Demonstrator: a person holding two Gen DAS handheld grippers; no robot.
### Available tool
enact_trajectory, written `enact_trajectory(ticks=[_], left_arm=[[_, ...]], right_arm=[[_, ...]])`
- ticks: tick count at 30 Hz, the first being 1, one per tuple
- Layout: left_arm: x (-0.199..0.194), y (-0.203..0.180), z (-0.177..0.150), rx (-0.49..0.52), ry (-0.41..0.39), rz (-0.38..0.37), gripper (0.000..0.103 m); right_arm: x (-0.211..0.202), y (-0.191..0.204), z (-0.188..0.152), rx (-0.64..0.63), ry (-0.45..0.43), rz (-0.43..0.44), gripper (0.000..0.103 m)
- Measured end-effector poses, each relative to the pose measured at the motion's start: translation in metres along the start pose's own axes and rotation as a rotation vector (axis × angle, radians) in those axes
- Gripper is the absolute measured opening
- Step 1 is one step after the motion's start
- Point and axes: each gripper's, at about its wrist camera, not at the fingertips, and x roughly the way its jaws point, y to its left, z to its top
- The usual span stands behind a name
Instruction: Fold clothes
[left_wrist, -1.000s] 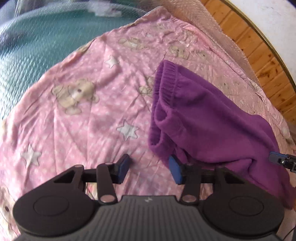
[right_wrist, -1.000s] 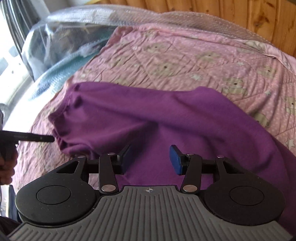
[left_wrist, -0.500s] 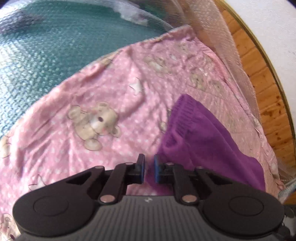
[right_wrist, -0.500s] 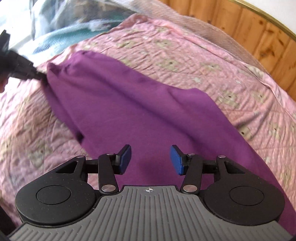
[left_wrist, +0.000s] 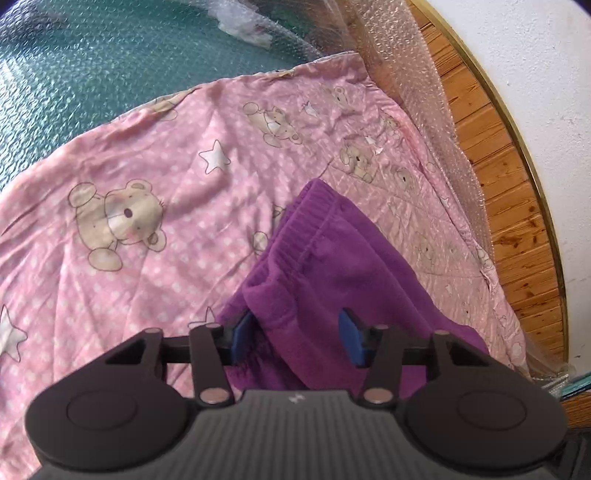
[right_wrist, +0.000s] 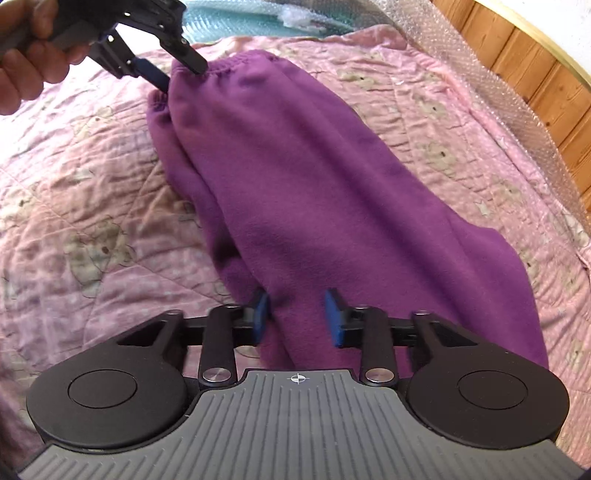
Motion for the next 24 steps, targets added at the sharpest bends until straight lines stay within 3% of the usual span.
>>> enact_trajectory(ticks=[1,3,6,10,13,15,17,19,20,21,24], left_arm=[[0.000,-0.002,0.001,0.007,-0.010,0.012,0.009],[-0.014,-0.004,0.004,0.022,-0.032,-0.015,0.009],[-0.031,0.001,0.007,0.036,0.001,-0.028,0.009],[-0.017,0.019,0.000,0.045,0.083,0.043,0.010],[-0.012,0.021,-0.002,0.051,0.094,0.065,0.017],[-0.024,0.018,0.000,0.059,0.062,0.089,0.030],[-0.046,0.007,0.002,0.129,-0.014,0.164,0.034],[-0.063,-0.010,0.006,0.221,-0.079,0.236,0.034],[-0.068,-0.023,0.009,0.265,-0.097,0.230,0.034],[-0.071,-0.036,0.012,0.307,-0.113,0.221,0.034],[-0.049,-0.080,0.022,0.372,-0.064,0.070,0.034]], right_arm=[[-0.002,-0.001,0.001,0.001,-0.007,0.000,0.005],[-0.013,-0.001,0.003,-0.015,-0.035,-0.012,0.000],[-0.037,0.001,0.003,-0.014,-0.076,0.008,0.000],[-0.035,0.012,-0.009,-0.026,-0.045,0.054,0.000],[-0.019,0.021,-0.017,-0.048,0.006,0.056,0.000],[-0.018,0.021,-0.017,-0.040,0.018,0.051,0.007],[-0.033,0.011,-0.015,0.001,0.015,0.079,0.013],[-0.058,-0.012,-0.014,0.094,-0.048,0.066,0.031],[-0.068,-0.029,-0.016,0.174,-0.074,0.055,0.037],[-0.075,-0.048,-0.022,0.261,-0.092,0.038,0.038],[-0.070,-0.100,-0.050,0.476,-0.062,-0.088,0.038]])
